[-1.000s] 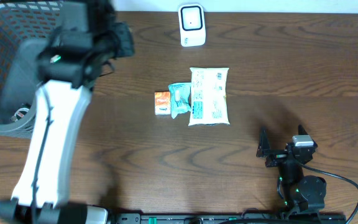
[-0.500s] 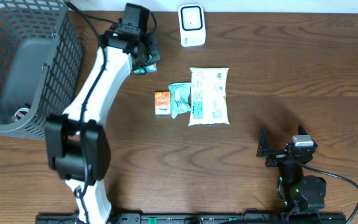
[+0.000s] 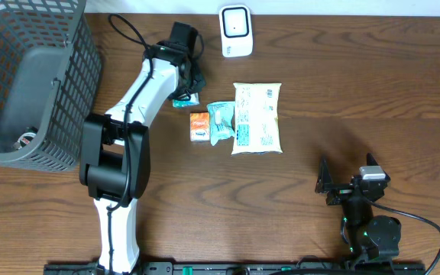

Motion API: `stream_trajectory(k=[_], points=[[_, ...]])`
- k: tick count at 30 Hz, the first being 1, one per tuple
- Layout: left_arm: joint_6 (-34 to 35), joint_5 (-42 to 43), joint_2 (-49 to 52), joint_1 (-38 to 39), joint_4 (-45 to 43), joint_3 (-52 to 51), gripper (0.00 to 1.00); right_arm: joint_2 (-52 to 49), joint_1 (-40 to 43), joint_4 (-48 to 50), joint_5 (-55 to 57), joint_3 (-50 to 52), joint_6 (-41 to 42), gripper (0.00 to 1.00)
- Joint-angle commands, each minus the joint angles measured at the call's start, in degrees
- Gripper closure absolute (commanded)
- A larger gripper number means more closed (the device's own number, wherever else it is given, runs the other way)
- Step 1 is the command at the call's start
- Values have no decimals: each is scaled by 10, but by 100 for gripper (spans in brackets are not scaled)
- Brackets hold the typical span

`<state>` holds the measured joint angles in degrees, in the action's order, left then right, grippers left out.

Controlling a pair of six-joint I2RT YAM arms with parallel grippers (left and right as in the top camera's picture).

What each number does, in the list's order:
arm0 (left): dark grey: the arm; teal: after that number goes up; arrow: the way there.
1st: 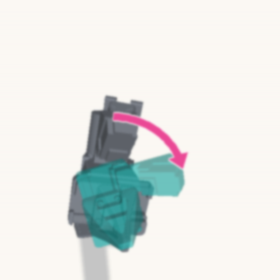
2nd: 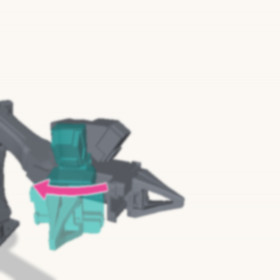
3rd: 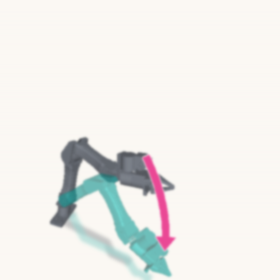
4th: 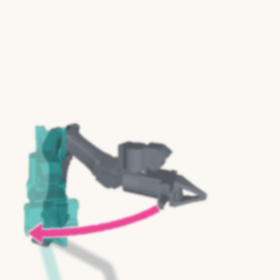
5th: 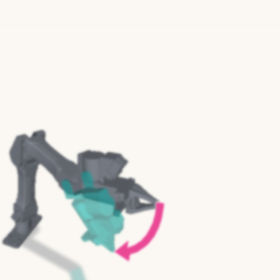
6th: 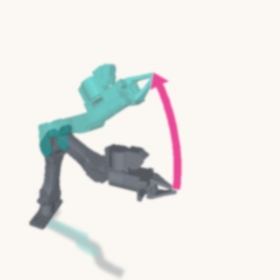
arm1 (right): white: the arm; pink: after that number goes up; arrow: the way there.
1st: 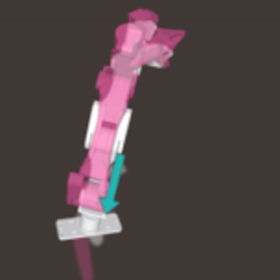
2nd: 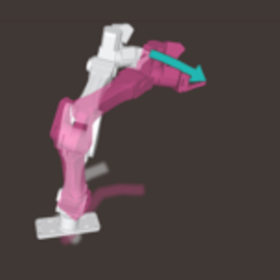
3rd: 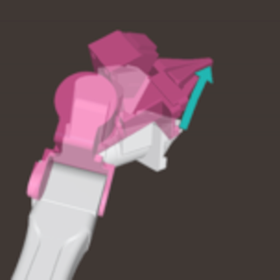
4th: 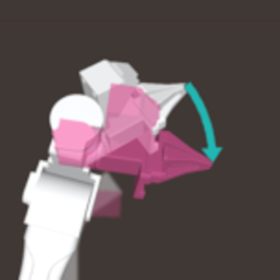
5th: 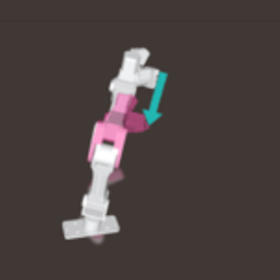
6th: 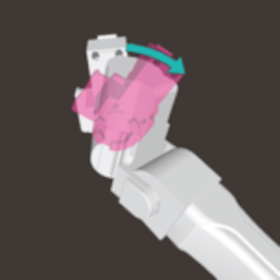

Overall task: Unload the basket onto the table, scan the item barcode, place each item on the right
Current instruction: 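Carry the tissue pack under the scanner and drop it left of the orange pack, then move the left gripper back into the basket above the dark green tin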

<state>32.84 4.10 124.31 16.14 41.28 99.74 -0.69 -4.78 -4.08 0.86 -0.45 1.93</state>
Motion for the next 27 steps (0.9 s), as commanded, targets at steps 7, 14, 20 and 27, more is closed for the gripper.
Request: stream_trajectory(k=[7, 14, 20, 27], points=[[-46, 14, -33, 14, 2, -1, 59, 4, 2, -2, 1, 1, 6, 1], [-76, 12, -155, -10, -7, 5, 44, 4, 2, -2, 0, 1, 6, 1], [-142, 8, -298, -75, -64, 5, 26, 4, 2, -2, 1, 1, 6, 1], [-146, -71, -414, -196, -118, 5, 23, 4, 2, -2, 0, 1, 6, 1]])
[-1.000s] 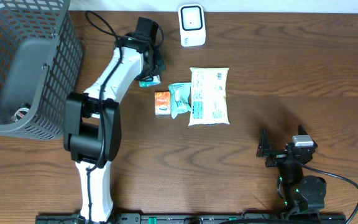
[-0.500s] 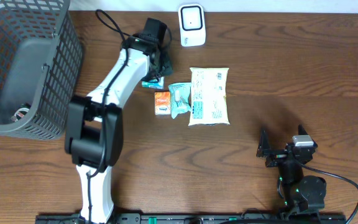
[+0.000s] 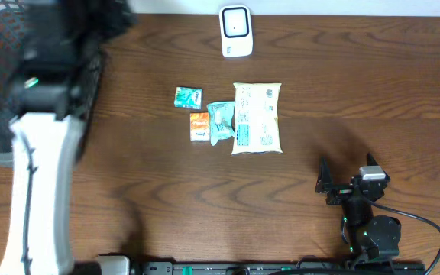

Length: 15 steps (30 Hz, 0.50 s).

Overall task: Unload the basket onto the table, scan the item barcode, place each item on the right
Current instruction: 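Move the left gripper back into the basket above the dark green tin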

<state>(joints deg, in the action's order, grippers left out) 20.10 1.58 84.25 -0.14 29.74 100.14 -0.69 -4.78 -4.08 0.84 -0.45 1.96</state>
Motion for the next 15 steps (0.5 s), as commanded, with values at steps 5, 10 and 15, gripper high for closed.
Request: stream_trajectory(k=[5, 10, 15], points=[[-19, -87, -27, -124, 6, 1, 23, 4, 2, -2, 1, 1, 6, 1], [-18, -87, 7, -209, 48, 1, 1, 4, 2, -2, 1, 1, 5, 1], [-16, -87, 59, -268, 89, 1, 0, 4, 2, -2, 1, 1, 5, 1]])
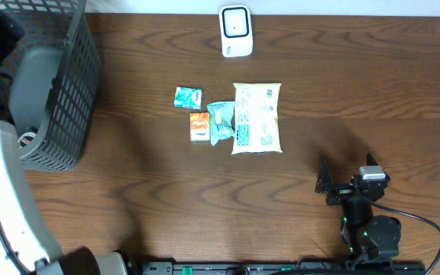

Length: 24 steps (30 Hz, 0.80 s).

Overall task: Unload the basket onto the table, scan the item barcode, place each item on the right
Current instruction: 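Move the left gripper back into the basket above the dark green tin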

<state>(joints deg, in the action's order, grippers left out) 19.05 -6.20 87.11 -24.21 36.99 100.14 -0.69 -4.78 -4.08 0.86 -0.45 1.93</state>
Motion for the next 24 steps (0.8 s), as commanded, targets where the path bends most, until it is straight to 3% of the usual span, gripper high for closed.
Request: stream_trajectory(k=[1, 12, 24], points=[[-5, -9, 40, -35, 24, 1, 0, 4, 2, -2, 1, 1, 6, 1], [16, -9, 136, -90, 116, -5, 0, 4, 2, -2, 1, 1, 6, 1], [16, -10, 182, -97, 172, -19, 1, 4, 2, -2, 1, 1, 6, 1]])
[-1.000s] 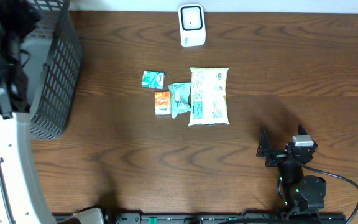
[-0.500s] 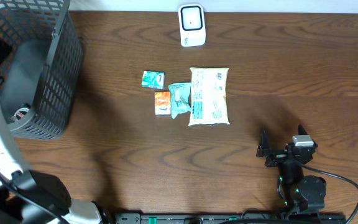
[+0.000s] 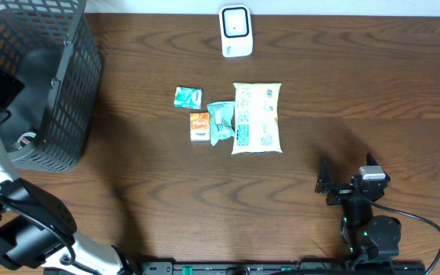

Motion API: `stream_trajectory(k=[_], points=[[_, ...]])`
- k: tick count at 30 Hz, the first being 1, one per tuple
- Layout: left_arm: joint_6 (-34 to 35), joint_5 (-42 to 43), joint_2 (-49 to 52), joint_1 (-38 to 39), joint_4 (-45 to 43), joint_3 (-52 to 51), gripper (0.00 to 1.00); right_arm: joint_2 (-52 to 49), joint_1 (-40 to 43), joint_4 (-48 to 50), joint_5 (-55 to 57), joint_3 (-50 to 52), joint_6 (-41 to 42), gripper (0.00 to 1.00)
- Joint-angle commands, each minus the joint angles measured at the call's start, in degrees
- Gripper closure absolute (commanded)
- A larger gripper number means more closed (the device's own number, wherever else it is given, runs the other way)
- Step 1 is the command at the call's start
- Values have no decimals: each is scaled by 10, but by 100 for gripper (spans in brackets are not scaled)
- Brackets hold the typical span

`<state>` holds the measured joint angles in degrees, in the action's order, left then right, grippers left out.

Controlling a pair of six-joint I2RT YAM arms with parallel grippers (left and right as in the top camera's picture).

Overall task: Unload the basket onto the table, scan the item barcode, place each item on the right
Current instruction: 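Move the left gripper back into the basket above the dark green tin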

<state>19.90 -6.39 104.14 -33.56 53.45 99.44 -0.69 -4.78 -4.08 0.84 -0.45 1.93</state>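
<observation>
The white barcode scanner (image 3: 235, 31) stands at the table's far edge. Below it lie a green packet (image 3: 188, 97), an orange box (image 3: 199, 126), a light blue packet (image 3: 221, 122) and a large white bag (image 3: 257, 117). My left arm comes up the left edge, and its dark gripper (image 3: 1, 85) sits inside the grey mesh basket (image 3: 67, 69), its fingers hidden. My right gripper (image 3: 325, 183) rests folded at the near right, far from the items, holding nothing.
The basket takes up the far left corner, with a small item (image 3: 26, 140) on its floor. The right arm's base and cable (image 3: 403, 218) lie at the near right edge.
My left arm has shifted within the left edge of the view, and its gripper now sits lower inside the basket. The items, the scanner and the right arm have not moved.
My left gripper was at the green packet beside the orange box. Then the arm was away at the far left, blurred, with the packet lying free on the table. After that it stood by the basket, and now its gripper is inside the basket.
</observation>
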Motion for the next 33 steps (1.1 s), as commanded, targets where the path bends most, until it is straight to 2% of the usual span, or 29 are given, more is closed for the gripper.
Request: stream_trajectory(k=[1, 14, 20, 33], points=[[7, -8, 14, -4, 9, -12, 1, 4, 2, -2, 1, 1, 6, 1], [4, -9, 32, -5, 14, -15, 1, 4, 2, -2, 1, 1, 6, 1], [5, -67, 43, -6, 12, -15, 1, 4, 2, -2, 1, 1, 6, 1], [1, -64, 92, -15, 11, -15, 1, 4, 2, -2, 1, 1, 6, 1]])
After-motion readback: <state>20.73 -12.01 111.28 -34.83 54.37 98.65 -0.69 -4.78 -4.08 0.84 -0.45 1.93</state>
